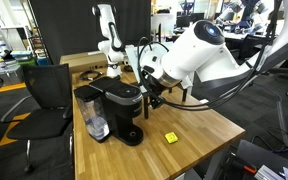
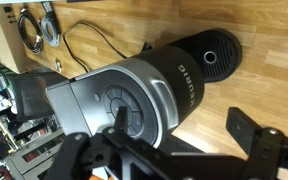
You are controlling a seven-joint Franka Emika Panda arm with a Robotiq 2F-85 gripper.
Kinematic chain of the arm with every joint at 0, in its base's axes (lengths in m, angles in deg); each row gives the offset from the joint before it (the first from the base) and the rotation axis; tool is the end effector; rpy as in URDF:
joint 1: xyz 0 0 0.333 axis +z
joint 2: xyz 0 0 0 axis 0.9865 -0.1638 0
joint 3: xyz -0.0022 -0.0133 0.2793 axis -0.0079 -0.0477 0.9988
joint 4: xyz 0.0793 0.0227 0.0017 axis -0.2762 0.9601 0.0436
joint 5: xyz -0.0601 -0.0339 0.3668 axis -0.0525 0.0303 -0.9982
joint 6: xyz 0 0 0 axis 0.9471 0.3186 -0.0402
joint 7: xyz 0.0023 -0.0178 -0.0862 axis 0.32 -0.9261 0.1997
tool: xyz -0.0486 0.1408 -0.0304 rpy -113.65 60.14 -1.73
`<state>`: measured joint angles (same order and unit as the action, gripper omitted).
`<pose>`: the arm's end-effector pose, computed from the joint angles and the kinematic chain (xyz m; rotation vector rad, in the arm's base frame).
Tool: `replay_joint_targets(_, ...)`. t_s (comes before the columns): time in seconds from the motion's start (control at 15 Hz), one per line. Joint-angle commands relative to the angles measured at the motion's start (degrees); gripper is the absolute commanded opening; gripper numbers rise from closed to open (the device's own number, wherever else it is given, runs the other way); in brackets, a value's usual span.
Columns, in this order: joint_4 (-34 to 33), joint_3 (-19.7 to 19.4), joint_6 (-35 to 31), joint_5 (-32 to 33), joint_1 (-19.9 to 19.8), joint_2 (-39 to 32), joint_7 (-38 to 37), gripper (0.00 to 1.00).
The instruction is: Open the coffee machine chamber
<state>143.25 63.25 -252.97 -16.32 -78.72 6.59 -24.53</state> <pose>0.4666 0.0808 0.3122 2.0177 1.5829 0.7309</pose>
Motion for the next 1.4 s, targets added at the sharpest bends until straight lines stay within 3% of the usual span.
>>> replay_joint_targets(0.0,-0.02,-0.24,-1.32,0.55,-0.18,-0.18,0.15,1.0)
replay_joint_targets(1.33,-8.19,-2.27,-3.88,16.69,-2.37,-6.58,-3.46,1.0)
